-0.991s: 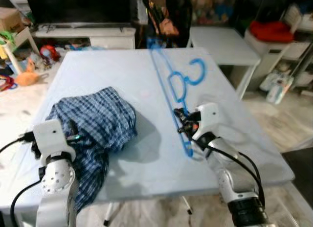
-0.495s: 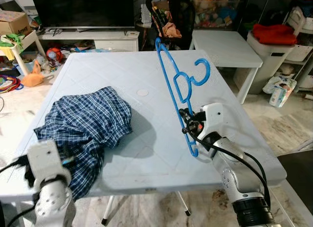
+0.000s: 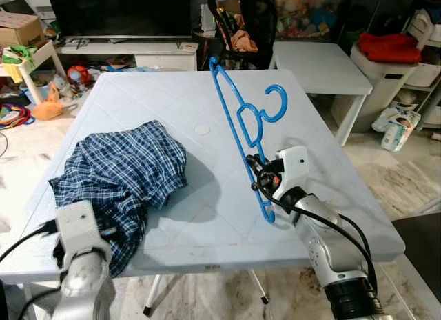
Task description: Hang hanger
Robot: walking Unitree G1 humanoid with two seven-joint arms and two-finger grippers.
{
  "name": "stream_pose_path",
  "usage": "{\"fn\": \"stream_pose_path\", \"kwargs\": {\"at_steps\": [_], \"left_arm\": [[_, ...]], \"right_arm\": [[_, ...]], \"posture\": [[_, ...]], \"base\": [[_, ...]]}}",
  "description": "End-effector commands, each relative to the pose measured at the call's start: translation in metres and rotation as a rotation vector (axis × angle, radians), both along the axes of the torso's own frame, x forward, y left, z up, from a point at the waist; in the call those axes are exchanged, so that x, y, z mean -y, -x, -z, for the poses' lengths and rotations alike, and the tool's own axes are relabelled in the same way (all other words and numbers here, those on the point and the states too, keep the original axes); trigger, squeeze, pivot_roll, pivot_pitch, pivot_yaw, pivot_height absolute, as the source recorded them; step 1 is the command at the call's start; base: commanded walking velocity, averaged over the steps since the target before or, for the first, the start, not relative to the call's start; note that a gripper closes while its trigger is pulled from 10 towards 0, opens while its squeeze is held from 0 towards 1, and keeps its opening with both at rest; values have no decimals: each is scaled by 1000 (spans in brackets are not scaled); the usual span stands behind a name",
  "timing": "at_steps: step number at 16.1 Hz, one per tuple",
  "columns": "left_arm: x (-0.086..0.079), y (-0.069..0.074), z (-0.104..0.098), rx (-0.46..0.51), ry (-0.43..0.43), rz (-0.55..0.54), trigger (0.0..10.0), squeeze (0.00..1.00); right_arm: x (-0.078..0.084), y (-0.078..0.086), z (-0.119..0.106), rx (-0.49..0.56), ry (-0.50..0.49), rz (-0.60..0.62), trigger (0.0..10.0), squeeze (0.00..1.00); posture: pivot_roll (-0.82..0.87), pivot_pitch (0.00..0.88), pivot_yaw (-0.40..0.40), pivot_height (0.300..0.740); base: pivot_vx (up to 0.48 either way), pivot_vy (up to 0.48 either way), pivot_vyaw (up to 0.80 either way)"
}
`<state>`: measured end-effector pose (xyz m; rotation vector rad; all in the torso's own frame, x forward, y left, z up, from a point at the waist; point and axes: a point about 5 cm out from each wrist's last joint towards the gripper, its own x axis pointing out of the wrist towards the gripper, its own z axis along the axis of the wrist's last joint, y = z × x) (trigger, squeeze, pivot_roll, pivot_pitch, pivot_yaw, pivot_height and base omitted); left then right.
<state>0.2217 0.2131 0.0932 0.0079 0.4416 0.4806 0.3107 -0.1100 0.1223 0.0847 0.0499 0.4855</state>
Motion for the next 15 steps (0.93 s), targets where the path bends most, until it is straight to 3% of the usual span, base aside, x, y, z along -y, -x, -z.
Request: {"fn": "stream_pose_path", "kwargs": {"at_steps": [1, 2, 5, 7, 9, 10, 12, 14, 15], "left_arm": [[-2, -4, 13, -64, 60, 13, 10000, 0], [-4, -7, 15, -70, 69, 17, 10000, 0], [-16, -48, 20, -71, 89, 141, 10000, 0], [-21, -89, 13, -44, 47, 207, 10000, 0], [-13, -111, 6, -20, 53, 246, 10000, 0], [2, -130, -1, 2, 97, 302, 10000, 0], [31, -151, -16, 59, 165, 429, 10000, 0], [71, -164, -34, 111, 128, 657, 10000, 0], [80, -168, -38, 125, 77, 718, 10000, 0]], "right_arm": [[3, -2, -3, 10, 11, 7, 10000, 0], [3, -2, -3, 10, 11, 7, 10000, 0], [0, -2, -5, 12, 14, 4, 10000, 0], [2, -4, -6, 16, 21, 10, 10000, 0], [2, -5, -7, 17, 22, 16, 10000, 0], [0, -5, -9, 20, 22, 18, 10000, 0], [-3, -5, -11, 29, 21, 15, 10000, 0], [-2, -5, -13, 36, 19, 24, 10000, 0], [-1, -4, -14, 41, 18, 33, 10000, 0]], "posture": [[0, 8, -18, 740], [-2, 9, -17, 740], [-29, 16, -25, 740], [-46, 16, -27, 740], [-57, 14, -29, 740], [-70, 13, -26, 740], [-91, 12, -16, 740], [-117, 13, -3, 740], [-125, 19, 11, 740]], "base": [[0, 0, 0], [0, 0, 0], [0, 0, 0], [0, 0, 0], [0, 0, 0], [0, 0, 0], [0, 0, 0], [0, 0, 0], [0, 0, 0]]}}
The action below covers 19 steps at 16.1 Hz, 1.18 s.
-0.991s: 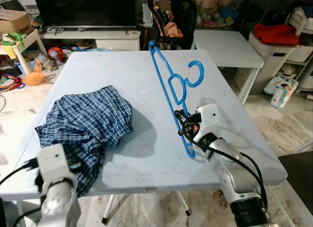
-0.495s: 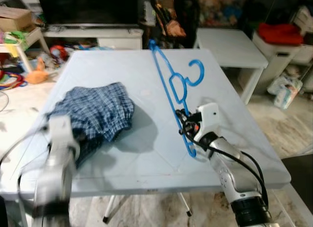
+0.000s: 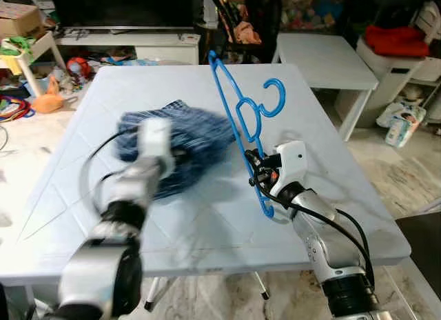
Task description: Hang hanger
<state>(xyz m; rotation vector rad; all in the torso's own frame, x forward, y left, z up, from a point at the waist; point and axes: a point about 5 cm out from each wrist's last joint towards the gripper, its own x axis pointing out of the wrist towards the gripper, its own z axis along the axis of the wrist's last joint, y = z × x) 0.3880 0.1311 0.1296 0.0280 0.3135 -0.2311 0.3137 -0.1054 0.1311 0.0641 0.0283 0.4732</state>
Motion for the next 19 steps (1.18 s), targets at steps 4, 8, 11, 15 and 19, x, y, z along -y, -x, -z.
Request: {"fn": "stream_pose_path", "kwargs": {"at_steps": [4, 8, 11, 15, 19], "left_arm": [[-24, 1, -4, 121, -60, -57, 10000, 0], [-52, 26, 4, 214, -88, -123, 10000, 1000], [-64, 52, 3, 307, -59, -206, 10000, 1000], [-78, 88, 1, 381, -144, -304, 10000, 1000], [-100, 115, -7, 404, -150, -548, 10000, 1000]], "right_arm": [[8, 3, 0, 2, -5, 53, 10000, 0], [8, 2, 0, -3, -6, 47, 10000, 0], [10, 2, -1, -1, 1, 45, 10000, 0], [13, 2, -1, -2, 11, 44, 10000, 0], [12, 1, -2, 2, 11, 45, 10000, 0]], "posture": [[-115, 28, 29, 740], [-93, 31, 24, 740], [-92, 37, 11, 740], [-88, 33, 3, 740], [-86, 20, -4, 740]], "base": [[0, 0, 0], [0, 0, 0], [0, 0, 0], [0, 0, 0], [0, 0, 0]]}}
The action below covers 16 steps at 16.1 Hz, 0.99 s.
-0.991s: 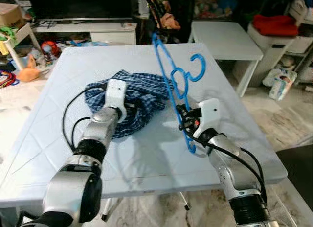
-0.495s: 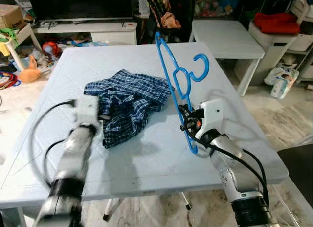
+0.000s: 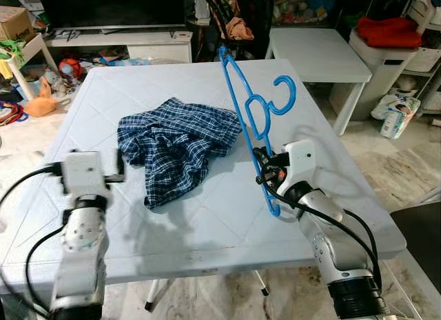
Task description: Hang hanger
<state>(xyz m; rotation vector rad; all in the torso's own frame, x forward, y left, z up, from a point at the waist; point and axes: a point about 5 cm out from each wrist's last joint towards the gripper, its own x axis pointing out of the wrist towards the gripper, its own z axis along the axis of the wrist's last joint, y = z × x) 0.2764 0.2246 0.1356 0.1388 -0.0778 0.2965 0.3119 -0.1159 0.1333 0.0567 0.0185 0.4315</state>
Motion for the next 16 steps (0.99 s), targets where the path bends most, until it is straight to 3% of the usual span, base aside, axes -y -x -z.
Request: {"fn": "stream_pose_path", "kwargs": {"at_steps": [1, 5, 7, 16], "left_arm": [[-10, 6, -3, 5, 16, -77, 10000, 1000], [0, 4, -9, 15, 26, -1, 10000, 1000], [5, 2, -16, 30, -18, 34, 10000, 1000], [18, 12, -6, -15, -8, 75, 10000, 1000]], "right_arm": [[1, -2, 0, -7, 5, 3, 10000, 0], [0, -5, -1, -4, 2, 4, 10000, 0], [0, -4, 0, -4, -8, 15, 10000, 0], [0, -5, 1, -5, -10, 25, 10000, 0]], "posture": [[-83, 17, -6, 740], [-75, 15, -2, 740], [-74, 14, 7, 740], [-68, 14, 3, 740]], "base": [[0, 0, 0], [0, 0, 0], [0, 0, 0], [0, 0, 0]]}}
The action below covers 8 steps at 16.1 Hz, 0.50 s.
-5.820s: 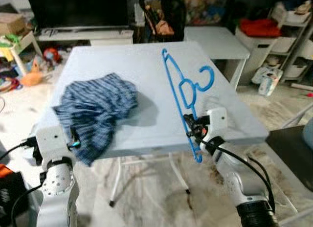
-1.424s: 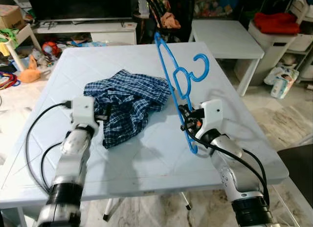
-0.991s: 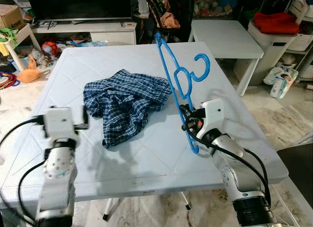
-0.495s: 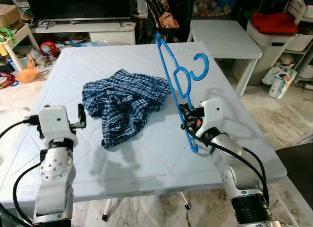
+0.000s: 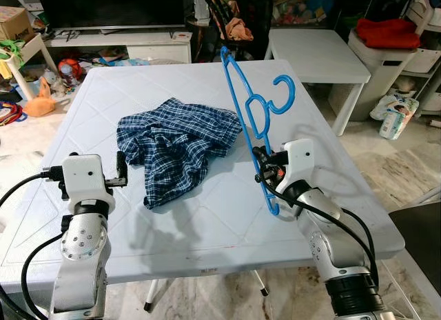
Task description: Hang hanger
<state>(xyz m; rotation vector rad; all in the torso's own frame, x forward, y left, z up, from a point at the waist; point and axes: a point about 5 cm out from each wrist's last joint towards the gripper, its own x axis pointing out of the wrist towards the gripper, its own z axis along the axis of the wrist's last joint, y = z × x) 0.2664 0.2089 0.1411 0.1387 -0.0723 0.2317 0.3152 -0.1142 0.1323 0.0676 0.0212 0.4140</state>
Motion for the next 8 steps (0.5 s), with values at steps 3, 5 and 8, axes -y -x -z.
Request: {"fn": "stream_pose_path", "kwargs": {"at_steps": [3, 5, 8], "left_arm": [[6, 6, 4, -20, 6, 10, 10000, 1000], [8, 7, 5, -23, 12, 11, 10000, 1000], [6, 7, 3, -14, 6, -19, 10000, 1000]], "right_arm": [[1, -1, 0, -2, -4, 11, 10000, 0], [1, -1, 1, -2, -6, 15, 10000, 0], [1, -1, 1, -3, -10, 21, 10000, 0]], "posture": [[-68, 12, 5, 740], [-68, 11, 7, 740], [-64, 9, 8, 740]], "base": [[0, 0, 0], [0, 0, 0], [0, 0, 0]]}}
